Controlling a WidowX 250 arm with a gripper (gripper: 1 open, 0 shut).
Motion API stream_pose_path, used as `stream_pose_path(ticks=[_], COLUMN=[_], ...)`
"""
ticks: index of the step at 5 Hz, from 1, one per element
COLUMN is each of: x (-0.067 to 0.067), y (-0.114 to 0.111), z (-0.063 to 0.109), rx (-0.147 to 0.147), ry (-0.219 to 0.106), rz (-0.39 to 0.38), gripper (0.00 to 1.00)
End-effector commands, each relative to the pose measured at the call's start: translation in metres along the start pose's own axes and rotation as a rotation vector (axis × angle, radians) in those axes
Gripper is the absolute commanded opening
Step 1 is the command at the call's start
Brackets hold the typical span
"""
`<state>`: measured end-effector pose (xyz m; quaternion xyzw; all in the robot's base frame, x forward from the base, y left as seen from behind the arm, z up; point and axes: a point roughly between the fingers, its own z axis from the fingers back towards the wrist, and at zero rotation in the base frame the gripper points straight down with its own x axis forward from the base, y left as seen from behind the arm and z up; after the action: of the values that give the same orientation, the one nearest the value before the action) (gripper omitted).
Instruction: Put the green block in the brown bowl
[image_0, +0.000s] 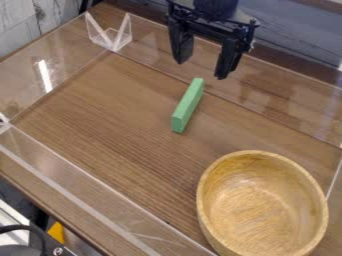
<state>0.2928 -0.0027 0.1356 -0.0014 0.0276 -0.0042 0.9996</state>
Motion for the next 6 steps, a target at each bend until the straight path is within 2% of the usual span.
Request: stream_pose_path(ticks=[1,3,6], x=[0.001,0.007,0.02], y=[0.005,0.019,0.037], z=[-0.01,-0.047,-0.077], rx=[0.011,0.046,0.079], ry=[0.005,0.001,-0.015], rz=[-0.006,-0.024,-0.027], gripper=[1.0,1.0,1.0])
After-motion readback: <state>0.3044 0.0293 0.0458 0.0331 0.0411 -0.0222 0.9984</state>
